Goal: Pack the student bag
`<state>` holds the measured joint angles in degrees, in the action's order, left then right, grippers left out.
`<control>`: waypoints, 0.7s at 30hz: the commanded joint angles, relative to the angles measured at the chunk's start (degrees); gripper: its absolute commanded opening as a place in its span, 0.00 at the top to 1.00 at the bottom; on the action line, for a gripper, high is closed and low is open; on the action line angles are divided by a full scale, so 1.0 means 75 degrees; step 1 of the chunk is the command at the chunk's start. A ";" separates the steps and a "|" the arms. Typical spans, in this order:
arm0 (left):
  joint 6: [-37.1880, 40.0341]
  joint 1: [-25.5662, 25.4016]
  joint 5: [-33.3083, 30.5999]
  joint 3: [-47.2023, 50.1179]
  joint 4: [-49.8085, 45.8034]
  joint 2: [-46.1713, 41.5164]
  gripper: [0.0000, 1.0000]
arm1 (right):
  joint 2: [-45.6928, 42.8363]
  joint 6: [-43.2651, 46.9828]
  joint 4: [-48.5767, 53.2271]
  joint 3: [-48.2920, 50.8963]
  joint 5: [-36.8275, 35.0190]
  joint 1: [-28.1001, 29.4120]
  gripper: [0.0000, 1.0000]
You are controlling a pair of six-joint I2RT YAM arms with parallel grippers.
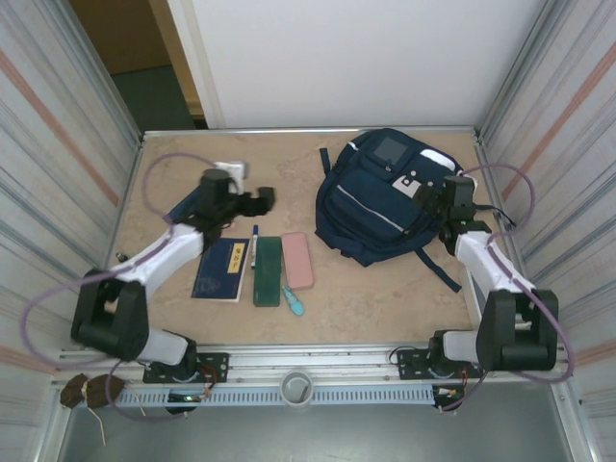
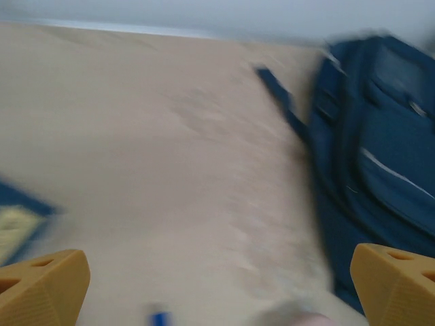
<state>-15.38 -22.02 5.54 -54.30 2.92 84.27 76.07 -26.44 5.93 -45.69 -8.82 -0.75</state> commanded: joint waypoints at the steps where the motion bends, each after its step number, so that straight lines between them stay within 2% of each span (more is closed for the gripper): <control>1: -0.0320 -0.0723 0.0880 -0.1158 -0.1217 0.1178 0.02 | 0.0535 -0.0635 0.1497 -0.0251 0.0945 -0.0572 0.03; 5: -0.0446 -0.1311 0.1323 -0.2377 -0.1600 0.2557 0.03 | 0.0871 -0.0665 0.1623 -0.0353 0.0835 -0.0771 0.05; 8: -0.0541 -0.1510 0.1348 -0.3111 -0.1886 0.3389 0.03 | 0.1347 -0.0700 0.1588 -0.0420 0.1221 -0.0848 0.08; 12: -0.0729 -0.1517 0.1601 -0.3742 -0.2034 0.4182 0.09 | 0.1834 -0.0678 0.1405 -0.0596 0.1703 -0.0869 0.18; 16: -0.0862 -0.1517 0.1994 -0.4169 -0.1889 0.4704 0.21 | 0.1969 -0.0681 0.1096 -0.0646 0.2167 -0.0839 0.39; 21: -0.0828 -0.1466 0.2378 -0.4595 -0.1963 0.5246 0.47 | 0.1771 -0.0781 0.0848 -0.0493 0.2604 -0.0614 0.59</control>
<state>-21.50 -33.71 19.81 -86.63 -10.79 122.30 89.93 -31.40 13.89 -49.17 6.20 -6.87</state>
